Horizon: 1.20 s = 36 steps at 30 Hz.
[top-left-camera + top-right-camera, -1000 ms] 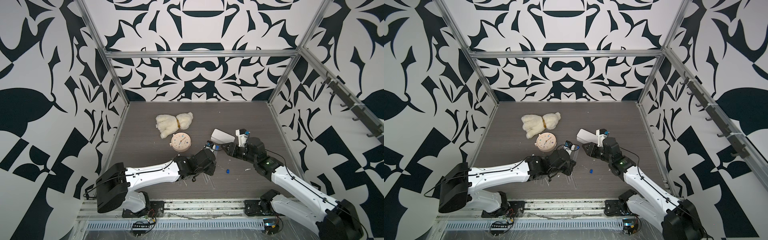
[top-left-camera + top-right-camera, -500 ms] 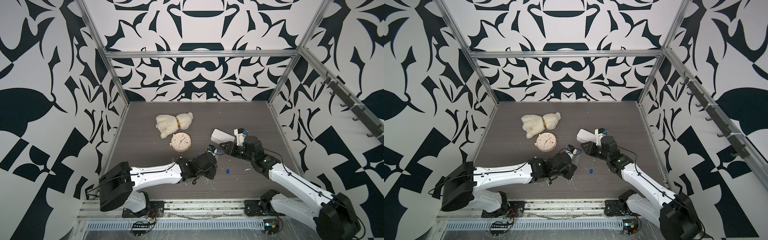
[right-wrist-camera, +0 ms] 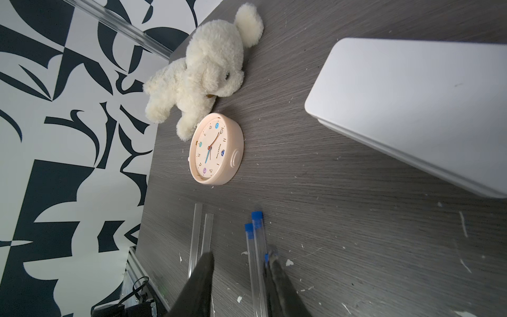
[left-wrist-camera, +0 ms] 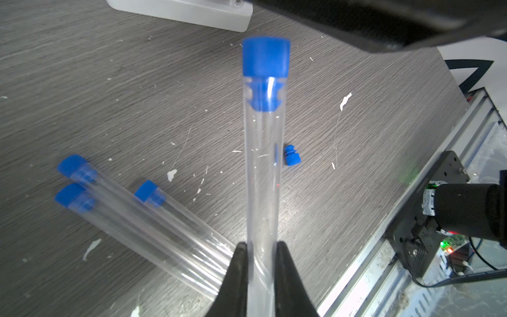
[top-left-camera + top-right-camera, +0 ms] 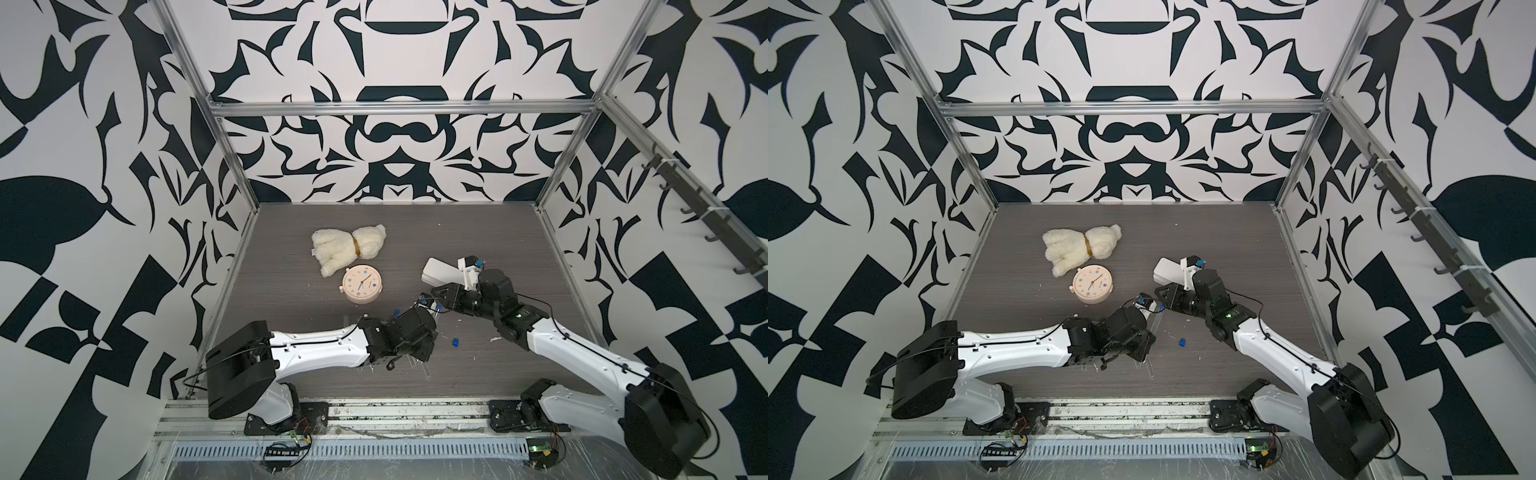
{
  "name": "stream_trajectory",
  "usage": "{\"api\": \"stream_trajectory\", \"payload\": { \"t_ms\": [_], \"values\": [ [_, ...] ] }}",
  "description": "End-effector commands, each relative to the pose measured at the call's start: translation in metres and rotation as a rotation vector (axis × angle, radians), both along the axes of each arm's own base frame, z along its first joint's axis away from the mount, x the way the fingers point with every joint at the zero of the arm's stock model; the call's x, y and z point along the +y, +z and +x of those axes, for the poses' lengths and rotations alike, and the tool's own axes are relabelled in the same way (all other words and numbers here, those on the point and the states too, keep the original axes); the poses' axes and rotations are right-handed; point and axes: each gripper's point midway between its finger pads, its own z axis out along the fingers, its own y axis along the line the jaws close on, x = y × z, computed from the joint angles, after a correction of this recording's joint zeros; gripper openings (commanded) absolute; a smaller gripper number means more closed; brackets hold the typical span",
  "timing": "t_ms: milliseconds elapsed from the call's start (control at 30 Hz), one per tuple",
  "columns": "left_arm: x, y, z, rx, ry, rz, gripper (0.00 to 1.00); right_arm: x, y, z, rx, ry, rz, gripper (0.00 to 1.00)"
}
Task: Remove stoppers from test tubes
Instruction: Open the stopper on the test tube.
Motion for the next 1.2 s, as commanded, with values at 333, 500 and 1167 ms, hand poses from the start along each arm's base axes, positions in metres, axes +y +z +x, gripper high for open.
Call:
{"api": "stream_trajectory", "payload": {
  "t_ms": [333, 500, 1167],
  "values": [
    [-0.007, 0.008, 0.002, -0.016, -0.007, -0.025, 0.14, 0.018, 0.017, 0.008, -0.046, 0.025, 0.065, 0.28],
    [-0.007, 0.010, 0.002, -0.022, -0.007, -0.025, 0.14, 0.020, 0.015, 0.008, -0.042, 0.029, 0.066, 0.28],
    [-0.004, 0.015, 0.008, -0.057, 0.007, -0.017, 0.14, 0.025, 0.010, 0.004, -0.024, 0.046, 0.074, 0.20]
  ]
}}
